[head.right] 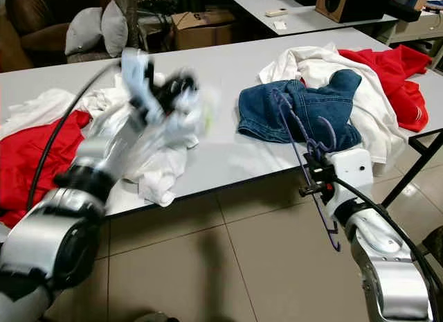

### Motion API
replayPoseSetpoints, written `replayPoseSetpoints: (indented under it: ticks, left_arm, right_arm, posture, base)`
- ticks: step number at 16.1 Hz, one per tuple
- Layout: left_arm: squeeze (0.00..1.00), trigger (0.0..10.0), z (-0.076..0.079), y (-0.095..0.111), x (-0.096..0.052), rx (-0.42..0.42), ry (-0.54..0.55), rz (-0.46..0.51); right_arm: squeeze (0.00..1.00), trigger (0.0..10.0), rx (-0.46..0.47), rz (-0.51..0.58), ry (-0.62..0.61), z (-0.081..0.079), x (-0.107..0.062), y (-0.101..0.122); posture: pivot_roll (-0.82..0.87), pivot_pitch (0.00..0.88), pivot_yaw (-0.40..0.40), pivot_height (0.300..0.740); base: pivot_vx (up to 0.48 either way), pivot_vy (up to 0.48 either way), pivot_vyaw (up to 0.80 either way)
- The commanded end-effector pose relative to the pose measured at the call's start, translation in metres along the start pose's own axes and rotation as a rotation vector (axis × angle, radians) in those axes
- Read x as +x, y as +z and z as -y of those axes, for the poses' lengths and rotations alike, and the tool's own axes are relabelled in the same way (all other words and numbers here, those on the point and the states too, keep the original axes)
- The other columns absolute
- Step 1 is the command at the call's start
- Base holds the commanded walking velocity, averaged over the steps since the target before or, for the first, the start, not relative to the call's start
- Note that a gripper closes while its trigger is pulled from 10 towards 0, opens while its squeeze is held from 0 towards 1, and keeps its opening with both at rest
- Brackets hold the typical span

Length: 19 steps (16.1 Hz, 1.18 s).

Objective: Hang hanger

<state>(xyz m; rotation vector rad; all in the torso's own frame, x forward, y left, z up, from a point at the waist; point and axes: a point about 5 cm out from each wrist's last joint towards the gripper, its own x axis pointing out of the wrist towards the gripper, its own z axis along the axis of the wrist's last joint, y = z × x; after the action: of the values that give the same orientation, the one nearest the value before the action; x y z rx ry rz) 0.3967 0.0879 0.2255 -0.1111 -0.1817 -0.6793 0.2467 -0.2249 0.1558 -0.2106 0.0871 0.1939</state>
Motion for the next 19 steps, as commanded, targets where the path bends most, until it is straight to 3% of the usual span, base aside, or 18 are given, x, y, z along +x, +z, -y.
replayPoseSetpoints:
  ticks: [1,3,4,5,11,13,14,15,16,17,19]
  left_arm:
    - [0.00,0.0,0.008,-0.013,0.002,0.026,-0.024,-0.071]
    - [0.00,0.0,0.006,-0.021,-0.001,0.038,0.009,-0.120]
    - [0.00,10.0,0.006,-0.032,-0.004,0.007,0.007,-0.192]
    - [1.00,10.0,0.006,-0.036,-0.006,-0.004,-0.001,-0.219]
    - [1.00,10.0,-0.003,-0.013,-0.007,-0.111,-0.015,-0.114]
    - [1.00,10.0,-0.022,-0.008,-0.019,0.025,-0.002,-0.177]
    - [1.00,10.0,-0.039,-0.009,-0.032,0.175,0.016,-0.264]
    - [1.00,10.0,-0.050,-0.010,-0.043,0.258,0.007,-0.334]
    - [1.00,10.0,-0.054,-0.010,-0.048,0.275,-0.001,-0.358]
    - [0.00,10.0,-0.067,-0.013,-0.073,0.271,-0.104,-0.469]
    - [0.00,10.0,-0.075,-0.017,-0.092,0.295,-0.159,-0.556]
  right_arm:
    - [0.00,10.0,-0.003,0.006,-0.002,-0.001,0.001,0.001]
    - [0.00,10.0,-0.002,0.002,-0.017,0.002,-0.002,0.000]
    - [0.00,10.0,-0.001,-0.005,-0.020,0.002,-0.003,-0.002]
    - [0.00,10.0,-0.001,-0.008,-0.020,0.002,-0.004,-0.002]
    - [0.00,10.0,0.000,-0.005,-0.010,0.000,-0.002,-0.002]
    - [0.00,10.0,-0.002,-0.003,-0.010,0.001,-0.002,-0.001]
    - [0.00,10.0,-0.003,-0.004,-0.008,0.002,-0.004,-0.001]
    - [0.00,10.0,-0.004,-0.010,0.000,0.002,-0.005,-0.002]
    - [0.00,10.0,-0.005,-0.013,0.006,0.002,-0.006,-0.003]
    - [0.00,10.0,0.010,-0.027,0.060,0.001,-0.011,-0.005]
    - [0.00,10.0,0.021,-0.038,0.140,0.001,-0.019,-0.005]
  posture:
    - [-0.12,0.000,0.068,0.740]
    - [-0.12,0.000,0.071,0.740]
    - [-0.12,0.000,0.073,0.740]
    - [-0.12,0.000,0.073,0.740]
    - [-0.12,0.000,0.069,0.740]
    - [-0.12,0.000,0.072,0.740]
    - [-0.12,0.000,0.073,0.740]
    - [-0.13,0.000,0.075,0.740]
    - [-0.13,0.000,0.075,0.740]
    - [-0.13,0.000,0.076,0.740]
    - [-0.13,0.000,0.074,0.740]
  base:
    - [0.000,0.000,0.00]
    - [0.000,0.000,0.00]
    - [0.000,0.000,0.00]
    - [0.000,0.000,0.00]
    - [0.000,0.000,0.00]
    - [0.000,0.000,0.00]
    - [0.000,0.000,0.00]
    - [0.000,0.000,0.00]
    - [0.000,0.000,0.00]
    - [0.000,0.000,0.00]
    - [0.000,0.000,0.00]
